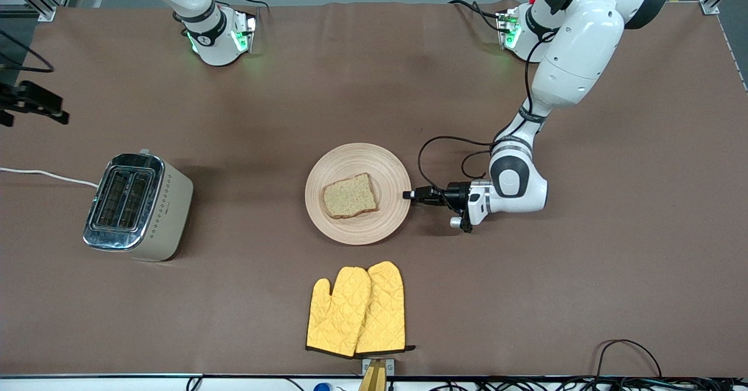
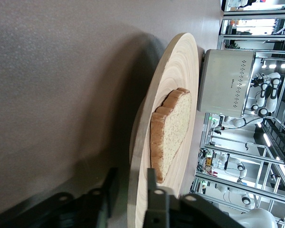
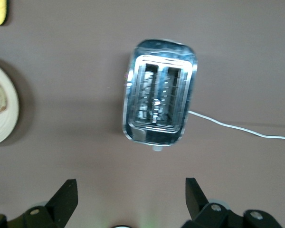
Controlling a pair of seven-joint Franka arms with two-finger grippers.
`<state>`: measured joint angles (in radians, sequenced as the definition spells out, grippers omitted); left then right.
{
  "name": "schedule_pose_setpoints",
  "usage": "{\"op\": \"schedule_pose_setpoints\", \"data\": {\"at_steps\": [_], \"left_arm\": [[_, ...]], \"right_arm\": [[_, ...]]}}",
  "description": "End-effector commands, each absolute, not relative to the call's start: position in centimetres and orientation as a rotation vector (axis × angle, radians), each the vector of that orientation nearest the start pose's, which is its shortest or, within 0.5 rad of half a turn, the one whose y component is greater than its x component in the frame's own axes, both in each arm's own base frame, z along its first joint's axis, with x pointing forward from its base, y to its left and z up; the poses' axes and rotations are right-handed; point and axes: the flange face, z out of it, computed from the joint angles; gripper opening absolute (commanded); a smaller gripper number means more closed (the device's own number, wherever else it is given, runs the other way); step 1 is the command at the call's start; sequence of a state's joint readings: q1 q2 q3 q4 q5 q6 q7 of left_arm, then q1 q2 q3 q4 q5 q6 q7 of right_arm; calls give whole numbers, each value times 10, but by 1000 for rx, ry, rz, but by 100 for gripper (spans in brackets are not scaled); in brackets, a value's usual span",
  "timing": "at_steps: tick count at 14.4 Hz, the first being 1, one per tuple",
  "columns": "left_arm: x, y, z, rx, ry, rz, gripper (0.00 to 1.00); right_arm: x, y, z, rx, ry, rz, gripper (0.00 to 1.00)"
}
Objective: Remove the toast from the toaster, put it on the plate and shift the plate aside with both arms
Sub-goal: 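Grip the plate rim with the left gripper and retract the right gripper, then slide the plate with the left gripper away from the toaster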
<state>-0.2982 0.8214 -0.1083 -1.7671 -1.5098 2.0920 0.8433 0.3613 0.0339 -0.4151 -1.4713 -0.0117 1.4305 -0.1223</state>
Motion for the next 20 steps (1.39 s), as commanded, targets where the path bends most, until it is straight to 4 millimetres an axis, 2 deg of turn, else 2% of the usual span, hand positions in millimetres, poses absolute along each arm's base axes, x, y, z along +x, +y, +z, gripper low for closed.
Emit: {"op": "schedule_pose_setpoints", "data": {"at_steps": [1,3,6,10,13,15,16,17,20], "left_arm": [[561,-293,94,1965,-12,-142,9],[561,-294,95,1964,-15,-142,1],[566,-293,105,1966,-30,-131,0],[584,-284,147,1972,-46,-96,0],[605,-271,211,2070,3,-186,0],[618,-251,246,2143,2,-192,0],[624,-237,254,2149,-8,-182,0],[630,-223,261,2132,-16,-193,0],[649,-160,280,2070,-20,-223,0]], "right_arm": [[532,-24,644,-3143,-106,113,100],[531,-23,644,-3151,-98,108,100],[530,-26,644,-3164,-79,119,100],[531,-25,644,-3166,-77,116,100],[531,-24,644,-3166,-81,121,100],[531,-24,645,-3166,-79,123,100],[531,-14,645,-3169,-91,122,100],[531,-17,646,-3171,-57,118,100],[528,8,646,-3187,3,133,100]]}}
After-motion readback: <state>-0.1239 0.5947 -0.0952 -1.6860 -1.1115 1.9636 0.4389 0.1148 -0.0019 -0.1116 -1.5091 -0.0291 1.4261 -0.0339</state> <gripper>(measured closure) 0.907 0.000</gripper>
